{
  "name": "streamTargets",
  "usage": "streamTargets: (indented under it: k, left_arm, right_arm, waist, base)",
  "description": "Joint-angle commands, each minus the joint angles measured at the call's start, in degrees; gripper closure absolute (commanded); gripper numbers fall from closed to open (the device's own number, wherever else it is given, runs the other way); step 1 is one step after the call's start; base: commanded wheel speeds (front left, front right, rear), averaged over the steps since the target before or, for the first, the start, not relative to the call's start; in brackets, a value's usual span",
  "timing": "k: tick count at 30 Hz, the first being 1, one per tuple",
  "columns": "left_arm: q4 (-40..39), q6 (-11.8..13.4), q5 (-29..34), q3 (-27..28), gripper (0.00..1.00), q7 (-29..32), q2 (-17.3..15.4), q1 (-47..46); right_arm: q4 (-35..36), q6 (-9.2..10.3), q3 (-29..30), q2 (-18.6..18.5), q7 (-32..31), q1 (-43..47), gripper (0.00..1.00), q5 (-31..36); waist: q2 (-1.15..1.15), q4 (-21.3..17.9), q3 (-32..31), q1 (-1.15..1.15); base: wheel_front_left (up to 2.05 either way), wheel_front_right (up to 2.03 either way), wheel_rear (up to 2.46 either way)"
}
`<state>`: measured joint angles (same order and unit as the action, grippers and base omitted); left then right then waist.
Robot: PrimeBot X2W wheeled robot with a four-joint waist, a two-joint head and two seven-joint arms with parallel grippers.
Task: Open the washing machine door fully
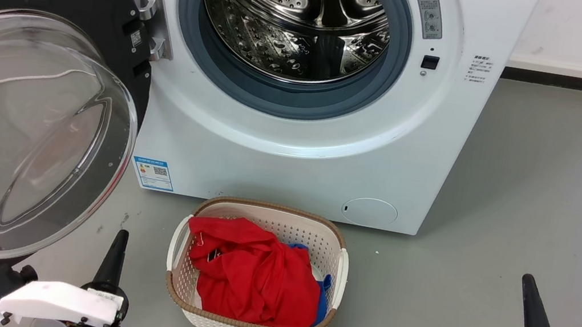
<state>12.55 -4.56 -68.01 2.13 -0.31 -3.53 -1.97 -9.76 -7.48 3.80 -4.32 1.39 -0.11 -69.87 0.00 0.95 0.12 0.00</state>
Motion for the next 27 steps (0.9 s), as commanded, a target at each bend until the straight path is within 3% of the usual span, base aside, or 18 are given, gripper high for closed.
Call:
streamTargets:
  k: [1,27]
  left_arm:
    - [-0.15,-0.63,-1.69,0.34,1.00,0.39,-0.31,-1.41]
    - [0.82,-2.10,-15.32,2.27,1.00,3.79,-0.15,-3.30]
  right_arm:
    - [0.01,-0.02,0.09,-0.38,-0.40,-1.63,1.00,-1.80]
    - [-2.49,-0.02,0.51,-0.16,-3.92,-4.39,1.00,-14.83]
  waist:
    - [0.00,-0.03,0.00,0.00]
    - [0.00,-0.51,0.03,0.00]
  base:
    - [0.00,0.00,0.00]
    - [0.00,0.00,0.00]
